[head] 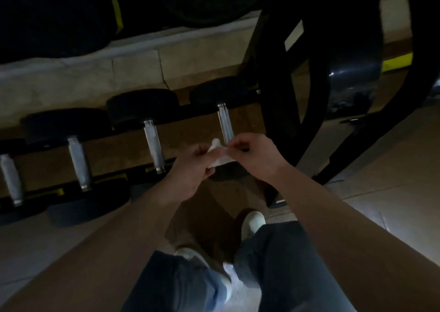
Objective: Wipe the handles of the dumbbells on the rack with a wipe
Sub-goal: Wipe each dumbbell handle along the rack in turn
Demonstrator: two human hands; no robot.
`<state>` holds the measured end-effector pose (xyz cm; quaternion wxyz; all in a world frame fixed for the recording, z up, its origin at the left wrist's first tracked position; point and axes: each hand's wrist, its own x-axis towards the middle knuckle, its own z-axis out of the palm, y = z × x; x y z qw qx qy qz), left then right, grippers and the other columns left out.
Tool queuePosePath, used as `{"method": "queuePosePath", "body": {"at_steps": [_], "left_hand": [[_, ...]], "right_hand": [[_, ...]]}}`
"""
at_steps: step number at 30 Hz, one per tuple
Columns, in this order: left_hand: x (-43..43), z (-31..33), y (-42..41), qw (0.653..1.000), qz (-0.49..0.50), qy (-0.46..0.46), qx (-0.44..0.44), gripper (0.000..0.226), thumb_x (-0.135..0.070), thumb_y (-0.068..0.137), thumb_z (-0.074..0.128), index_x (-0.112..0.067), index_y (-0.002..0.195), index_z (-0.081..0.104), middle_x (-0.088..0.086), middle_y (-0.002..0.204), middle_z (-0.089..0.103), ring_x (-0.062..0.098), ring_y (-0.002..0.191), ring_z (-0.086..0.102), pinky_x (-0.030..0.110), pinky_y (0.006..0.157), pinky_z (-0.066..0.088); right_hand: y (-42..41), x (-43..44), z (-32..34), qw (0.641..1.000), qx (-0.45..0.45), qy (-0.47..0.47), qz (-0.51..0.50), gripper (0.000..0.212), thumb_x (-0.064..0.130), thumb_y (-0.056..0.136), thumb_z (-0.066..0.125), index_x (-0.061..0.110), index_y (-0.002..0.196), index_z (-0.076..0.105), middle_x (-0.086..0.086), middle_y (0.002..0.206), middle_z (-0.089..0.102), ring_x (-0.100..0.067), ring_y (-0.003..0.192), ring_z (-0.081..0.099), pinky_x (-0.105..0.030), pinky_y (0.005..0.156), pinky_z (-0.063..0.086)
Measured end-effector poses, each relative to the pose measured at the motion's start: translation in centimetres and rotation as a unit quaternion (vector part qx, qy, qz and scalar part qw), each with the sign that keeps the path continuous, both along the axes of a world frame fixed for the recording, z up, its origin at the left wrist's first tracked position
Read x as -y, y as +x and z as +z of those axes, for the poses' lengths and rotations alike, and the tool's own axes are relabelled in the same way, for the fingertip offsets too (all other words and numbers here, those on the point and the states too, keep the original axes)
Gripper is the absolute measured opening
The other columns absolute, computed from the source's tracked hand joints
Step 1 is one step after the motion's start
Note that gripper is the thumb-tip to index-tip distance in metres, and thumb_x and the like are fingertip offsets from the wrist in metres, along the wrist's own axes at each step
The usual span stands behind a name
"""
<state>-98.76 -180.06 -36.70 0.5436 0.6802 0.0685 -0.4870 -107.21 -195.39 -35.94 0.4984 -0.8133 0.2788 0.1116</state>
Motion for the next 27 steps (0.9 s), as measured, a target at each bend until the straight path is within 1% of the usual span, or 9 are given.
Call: {"method": "queuePosePath", "body": {"at_steps": [3,7,13,15,17,20,22,24,27], "left_hand": [[0.9,-2.3,1.7,0.999,0.009,-0.032,0.026,0.031,-0.029,0.087,0.074,-0.01,0.109,0.067,0.005,0.095,0.065,0.017,0.084,0.06,0.028,0.075,0.05],[1.7,-4.4,4.0,0.994,0.033,-0.103,0.035,0.018,-0.027,0.091,0.07,-0.013,0.102,0.068,0.0,0.092,0.069,0.01,0.082,0.063,0.021,0.07,0.051],[1.7,-7.5,6.8,0.99,0.024,-0.126,0.06,0.026,-0.035,0.089,0.071,-0.014,0.105,0.07,0.007,0.099,0.064,0.015,0.081,0.057,0.022,0.064,0.048],[1.5,-8.0,7.1,0.989,0.019,-0.127,0.068,0.028,-0.035,0.089,0.072,-0.016,0.109,0.07,0.008,0.098,0.06,0.011,0.072,0.052,0.021,0.061,0.046],[1.2,-8.4,7.4,0.989,0.03,-0.117,0.083,0.025,-0.03,0.089,0.072,-0.018,0.11,0.068,0.006,0.094,0.061,0.01,0.07,0.053,0.02,0.059,0.045],[0.8,-8.7,8.0,0.986,0.098,-0.092,0.095,0.012,-0.02,0.093,0.067,-0.022,0.104,0.063,0.005,0.093,0.064,0.012,0.076,0.058,0.021,0.062,0.048],[0.9,-8.9,8.2,0.987,0.094,-0.073,0.104,0.011,-0.015,0.094,0.063,-0.024,0.101,0.063,0.004,0.096,0.063,0.012,0.085,0.061,0.026,0.074,0.054],[1.4,-9.3,8.0,0.991,0.058,-0.065,0.097,0.021,-0.013,0.094,0.061,-0.02,0.114,0.062,0.004,0.107,0.064,0.014,0.099,0.065,0.034,0.086,0.058],[2.9,-9.4,7.7,0.994,0.039,-0.03,0.098,0.031,-0.012,0.097,0.055,-0.013,0.128,0.055,0.008,0.118,0.063,0.02,0.101,0.065,0.035,0.077,0.061]], "right_hand": [[1.5,0.3,-2.7,0.999,0.039,0.005,-0.029,0.006,0.03,0.095,0.066,0.029,0.093,0.072,0.009,0.087,0.07,-0.004,0.078,0.064,-0.019,0.065,0.051],[3.0,1.0,-5.8,0.99,0.076,0.034,-0.114,0.008,0.028,0.093,0.067,0.029,0.087,0.073,0.015,0.07,0.067,0.005,0.053,0.058,-0.016,0.05,0.042],[4.9,1.4,-9.2,0.978,0.127,-0.045,-0.161,0.011,0.026,0.096,0.063,0.028,0.097,0.074,0.012,0.088,0.067,-0.001,0.08,0.062,-0.014,0.064,0.044],[5.1,1.6,-10.0,0.968,0.144,-0.045,-0.2,0.012,0.025,0.096,0.061,0.027,0.093,0.072,0.011,0.084,0.067,-0.003,0.076,0.062,-0.02,0.063,0.048],[5.2,1.6,-10.2,0.95,0.168,0.007,-0.261,0.014,0.022,0.097,0.056,0.025,0.089,0.067,0.006,0.078,0.063,-0.009,0.062,0.061,-0.027,0.053,0.05],[4.9,1.6,-9.8,0.92,0.198,0.064,-0.332,0.016,0.019,0.101,0.049,0.025,0.091,0.06,-0.001,0.08,0.062,-0.012,0.057,0.057,-0.025,0.044,0.044],[4.9,1.6,-9.7,0.928,0.199,0.045,-0.31,0.013,0.019,0.101,0.051,0.025,0.095,0.061,0.005,0.079,0.067,-0.008,0.062,0.06,-0.023,0.048,0.047],[5.0,1.6,-10.1,0.949,0.183,-0.014,-0.256,0.008,0.02,0.098,0.057,0.026,0.098,0.063,0.008,0.086,0.067,-0.005,0.075,0.062,-0.021,0.062,0.049],[5.4,1.9,-10.5,0.962,0.157,-0.062,-0.214,0.009,0.023,0.095,0.064,0.03,0.102,0.061,0.012,0.094,0.064,-0.003,0.086,0.061,-0.019,0.067,0.043]]}}
